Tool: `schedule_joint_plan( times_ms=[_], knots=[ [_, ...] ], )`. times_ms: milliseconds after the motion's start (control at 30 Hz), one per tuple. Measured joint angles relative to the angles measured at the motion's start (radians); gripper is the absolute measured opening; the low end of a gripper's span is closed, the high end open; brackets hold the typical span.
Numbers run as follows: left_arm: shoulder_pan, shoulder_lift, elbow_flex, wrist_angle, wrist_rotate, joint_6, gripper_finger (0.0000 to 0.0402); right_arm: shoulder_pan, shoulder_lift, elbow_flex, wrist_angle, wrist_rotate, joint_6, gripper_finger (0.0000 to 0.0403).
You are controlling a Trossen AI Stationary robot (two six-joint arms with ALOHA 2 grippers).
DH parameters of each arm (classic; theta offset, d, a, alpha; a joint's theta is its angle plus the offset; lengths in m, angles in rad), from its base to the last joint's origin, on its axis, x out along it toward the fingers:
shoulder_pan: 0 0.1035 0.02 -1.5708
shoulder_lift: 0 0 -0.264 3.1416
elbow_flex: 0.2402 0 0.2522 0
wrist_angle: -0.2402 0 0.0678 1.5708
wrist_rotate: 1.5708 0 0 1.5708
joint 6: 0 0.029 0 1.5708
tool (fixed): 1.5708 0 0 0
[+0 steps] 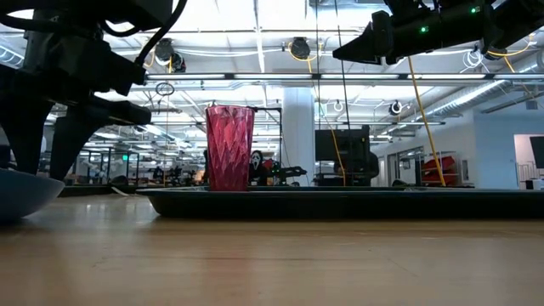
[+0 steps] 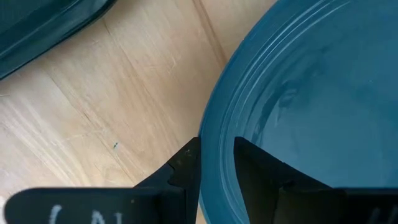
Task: Pick and place plate/cup/fork/spoon on tray
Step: Put the blue plate to the left of the black spoon on the black tray
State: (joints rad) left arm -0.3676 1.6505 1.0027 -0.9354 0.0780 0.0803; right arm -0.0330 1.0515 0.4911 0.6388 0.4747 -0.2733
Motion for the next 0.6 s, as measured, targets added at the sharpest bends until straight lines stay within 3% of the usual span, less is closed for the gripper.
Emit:
schedule_joint_plan(
  times_ms=[600],
  knots=[
    [0.0,0.0,0.071,-0.071,0.0,-0.025,0.0099,0.0,0.0,0.0,0.0,0.0,0.0,0.0141]
  ],
)
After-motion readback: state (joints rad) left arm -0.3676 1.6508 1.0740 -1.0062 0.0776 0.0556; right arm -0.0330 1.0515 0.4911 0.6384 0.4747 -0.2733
